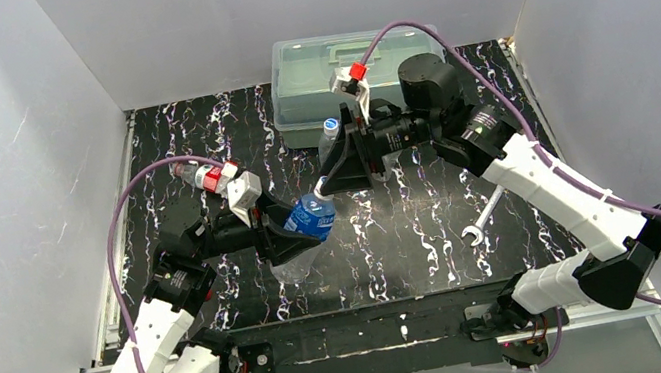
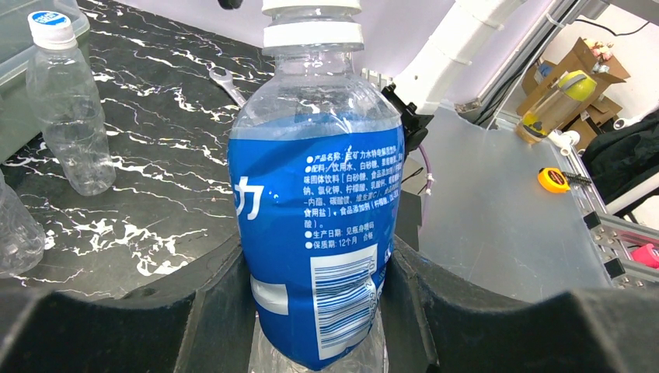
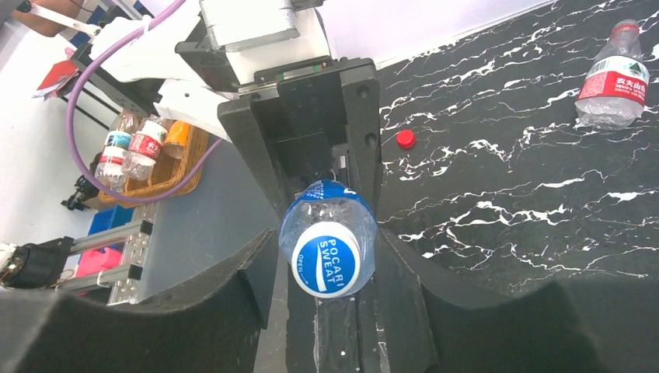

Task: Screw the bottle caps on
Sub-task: Screw the bottle cap onto the plastic bottle.

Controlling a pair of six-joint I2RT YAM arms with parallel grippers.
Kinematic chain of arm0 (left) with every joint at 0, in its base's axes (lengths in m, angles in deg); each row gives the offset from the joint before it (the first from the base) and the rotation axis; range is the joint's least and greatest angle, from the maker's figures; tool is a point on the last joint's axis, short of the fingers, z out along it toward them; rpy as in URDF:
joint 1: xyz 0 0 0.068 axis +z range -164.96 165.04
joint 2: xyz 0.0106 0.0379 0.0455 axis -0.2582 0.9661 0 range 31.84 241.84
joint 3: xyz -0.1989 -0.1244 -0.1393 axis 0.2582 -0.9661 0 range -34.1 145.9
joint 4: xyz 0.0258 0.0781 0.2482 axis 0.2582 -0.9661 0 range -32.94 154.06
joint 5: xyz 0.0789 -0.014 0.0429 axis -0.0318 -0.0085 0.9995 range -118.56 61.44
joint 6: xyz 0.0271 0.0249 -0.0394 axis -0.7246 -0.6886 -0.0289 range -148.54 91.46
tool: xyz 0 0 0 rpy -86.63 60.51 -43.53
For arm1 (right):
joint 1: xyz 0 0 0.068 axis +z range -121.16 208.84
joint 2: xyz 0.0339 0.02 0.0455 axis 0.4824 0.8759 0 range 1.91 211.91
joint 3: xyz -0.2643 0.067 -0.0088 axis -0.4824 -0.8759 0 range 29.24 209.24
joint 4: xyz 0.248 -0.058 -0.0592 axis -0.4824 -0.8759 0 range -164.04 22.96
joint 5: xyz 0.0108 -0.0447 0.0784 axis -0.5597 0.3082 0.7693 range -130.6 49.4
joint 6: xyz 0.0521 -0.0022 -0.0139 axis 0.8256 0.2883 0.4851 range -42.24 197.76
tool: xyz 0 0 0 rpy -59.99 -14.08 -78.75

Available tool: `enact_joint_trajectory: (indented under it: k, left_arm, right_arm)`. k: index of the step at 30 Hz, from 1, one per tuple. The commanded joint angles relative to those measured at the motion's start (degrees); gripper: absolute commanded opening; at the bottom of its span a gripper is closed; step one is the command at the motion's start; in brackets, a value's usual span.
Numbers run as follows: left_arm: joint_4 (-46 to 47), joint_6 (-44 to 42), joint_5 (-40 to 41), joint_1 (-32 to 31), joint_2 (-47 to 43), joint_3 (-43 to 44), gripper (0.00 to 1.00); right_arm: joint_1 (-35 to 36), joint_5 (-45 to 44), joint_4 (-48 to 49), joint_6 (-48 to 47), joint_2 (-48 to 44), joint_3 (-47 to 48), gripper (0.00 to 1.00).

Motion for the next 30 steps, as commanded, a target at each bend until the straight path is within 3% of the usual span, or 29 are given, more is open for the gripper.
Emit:
enact_joint_trajectory:
  k: [1, 5, 11, 16, 24, 30]
  left_arm:
    - [1.7, 0.2, -0.4, 0.1, -0.1, 1.7, 0.00]
    - [1.7, 0.2, 0.3, 0.1, -0.2, 1.7, 0.00]
    - [1.7, -0.6, 3.0, 0.1, -0.1, 1.8, 0.00]
    - [1.4, -3.4, 14.2, 0.1, -0.3, 2.1, 0.00]
    - [0.3, -8.9, 30.6, 0.1, 0.0, 4.6, 0.00]
    - [0.3, -10.8, 33.8, 0.1, 0.3, 5.4, 0.00]
  right_arm:
    - [0.6, -0.6, -0.7, -1.5, -0.9, 1.4, 0.54]
    - [0.8, -0.8, -1.0, -1.5, -0.6, 1.7, 0.44]
    - [1.2, -3.4, -3.9, -1.2, 0.7, 3.6, 0.20]
    - [2.1, -10.1, -7.5, 2.8, 2.7, 6.2, 0.01]
    - [6.6, -30.0, -16.6, 15.0, 8.0, 13.1, 0.01]
    - [13.6, -47.1, -19.3, 19.7, 11.5, 16.6, 0.01]
